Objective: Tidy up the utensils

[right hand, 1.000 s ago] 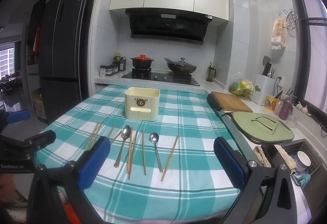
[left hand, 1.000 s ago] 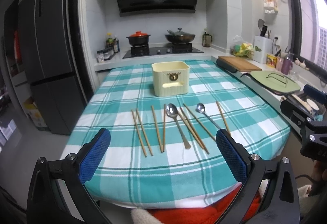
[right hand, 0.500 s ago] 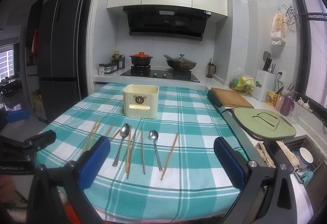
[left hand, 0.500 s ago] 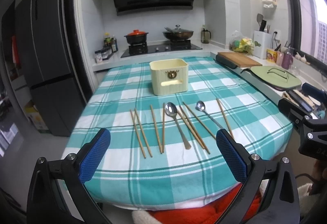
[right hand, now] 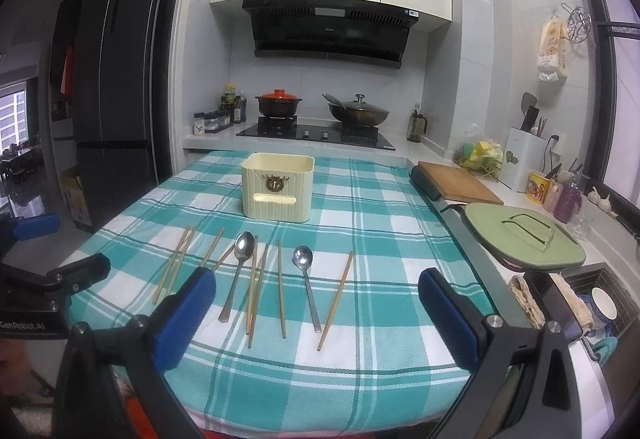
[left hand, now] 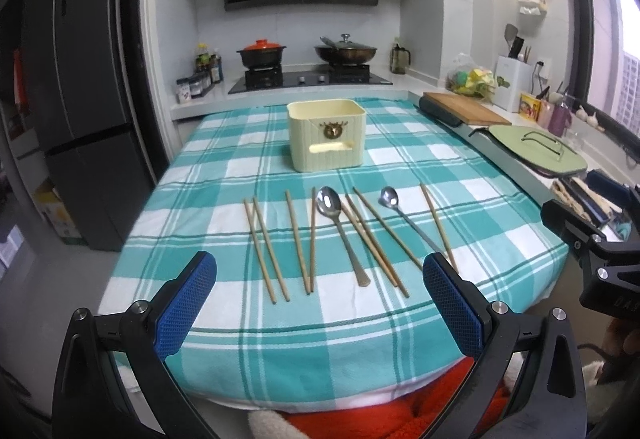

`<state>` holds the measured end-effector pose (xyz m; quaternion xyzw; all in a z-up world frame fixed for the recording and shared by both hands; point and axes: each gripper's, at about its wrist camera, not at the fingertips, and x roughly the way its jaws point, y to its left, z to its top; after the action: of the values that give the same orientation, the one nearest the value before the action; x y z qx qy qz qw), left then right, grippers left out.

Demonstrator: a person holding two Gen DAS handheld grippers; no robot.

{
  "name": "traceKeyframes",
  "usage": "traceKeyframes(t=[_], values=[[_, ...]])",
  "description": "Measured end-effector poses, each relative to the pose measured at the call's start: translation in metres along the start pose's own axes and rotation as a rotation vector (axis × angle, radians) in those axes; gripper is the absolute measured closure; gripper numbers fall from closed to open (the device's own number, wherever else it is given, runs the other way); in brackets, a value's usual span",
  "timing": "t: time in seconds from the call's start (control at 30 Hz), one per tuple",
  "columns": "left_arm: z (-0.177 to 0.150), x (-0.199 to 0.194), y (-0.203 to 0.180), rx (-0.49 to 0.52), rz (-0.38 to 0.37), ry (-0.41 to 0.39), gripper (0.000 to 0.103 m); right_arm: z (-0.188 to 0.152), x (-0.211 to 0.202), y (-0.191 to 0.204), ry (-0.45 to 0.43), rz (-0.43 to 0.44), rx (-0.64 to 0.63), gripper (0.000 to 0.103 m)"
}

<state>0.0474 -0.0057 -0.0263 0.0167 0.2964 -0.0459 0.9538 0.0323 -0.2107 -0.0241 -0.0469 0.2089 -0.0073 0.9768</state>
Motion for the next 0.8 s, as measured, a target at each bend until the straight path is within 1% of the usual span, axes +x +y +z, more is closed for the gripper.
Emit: traceKeyframes(t=[0.2, 0.37, 0.6, 0.8], values=[[-0.001, 0.021, 0.003, 0.001, 0.01, 0.054, 0.0, -0.001, 0.014, -0.002, 0.037, 0.0, 0.002, 0.0], [-0.001, 0.042, 0.016, -0.033, 0.017, 0.097, 0.0, -0.003, 0.032, -0.005, 0.077, 0.003, 0.012, 0.0], [-0.003, 0.085, 0.051, -0.093, 0.083, 0.187, 0.0, -0.007, 0.068, -0.015, 0.153, 0.011, 0.055, 0.0], [0.005, 0.13, 0.086, -0.135, 0.15, 0.238, 0.0, -0.01, 0.099, -0.031, 0.206, 0.0, 0.069, 0.0]])
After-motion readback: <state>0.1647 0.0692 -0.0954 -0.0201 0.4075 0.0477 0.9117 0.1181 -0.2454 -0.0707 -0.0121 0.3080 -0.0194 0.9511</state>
